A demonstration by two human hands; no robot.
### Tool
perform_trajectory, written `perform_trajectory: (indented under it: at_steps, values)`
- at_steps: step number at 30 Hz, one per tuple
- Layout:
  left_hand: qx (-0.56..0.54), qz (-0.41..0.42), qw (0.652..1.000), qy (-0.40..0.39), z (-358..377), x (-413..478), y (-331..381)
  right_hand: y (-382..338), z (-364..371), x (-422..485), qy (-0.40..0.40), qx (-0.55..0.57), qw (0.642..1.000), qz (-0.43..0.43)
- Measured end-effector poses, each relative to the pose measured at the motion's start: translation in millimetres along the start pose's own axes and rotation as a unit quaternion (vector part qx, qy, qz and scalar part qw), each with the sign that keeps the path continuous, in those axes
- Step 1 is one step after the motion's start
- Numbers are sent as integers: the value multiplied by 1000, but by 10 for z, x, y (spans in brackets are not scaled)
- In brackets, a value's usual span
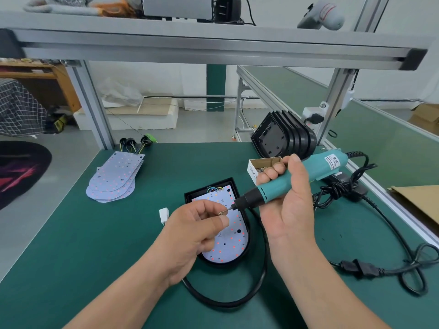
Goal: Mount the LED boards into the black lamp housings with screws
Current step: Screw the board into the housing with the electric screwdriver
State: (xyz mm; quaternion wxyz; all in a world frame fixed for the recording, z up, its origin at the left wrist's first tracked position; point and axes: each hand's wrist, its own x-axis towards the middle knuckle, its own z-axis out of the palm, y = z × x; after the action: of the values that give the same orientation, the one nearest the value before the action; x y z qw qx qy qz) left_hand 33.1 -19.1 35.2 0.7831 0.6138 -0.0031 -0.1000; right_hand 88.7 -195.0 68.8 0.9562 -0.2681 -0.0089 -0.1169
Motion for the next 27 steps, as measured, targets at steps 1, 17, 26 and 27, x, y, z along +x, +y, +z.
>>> perform_trajectory:
  at_steps: [1,17,26,27]
  values:
    - [-3,-4,1000,-4,5,-4,8,-2,-5,4,3,2,1000,2]
    - [-103,-77,992,-2,-12,-14,97,-22,-9,5,6,15,1000,5]
    - [-165,-116,979,2,-18,-46,119,-112,-5,27,2,24,1000,-1]
    - [-147,-111,983,7,-13,-53,117,-117,-7,23,-1,25,1000,-2]
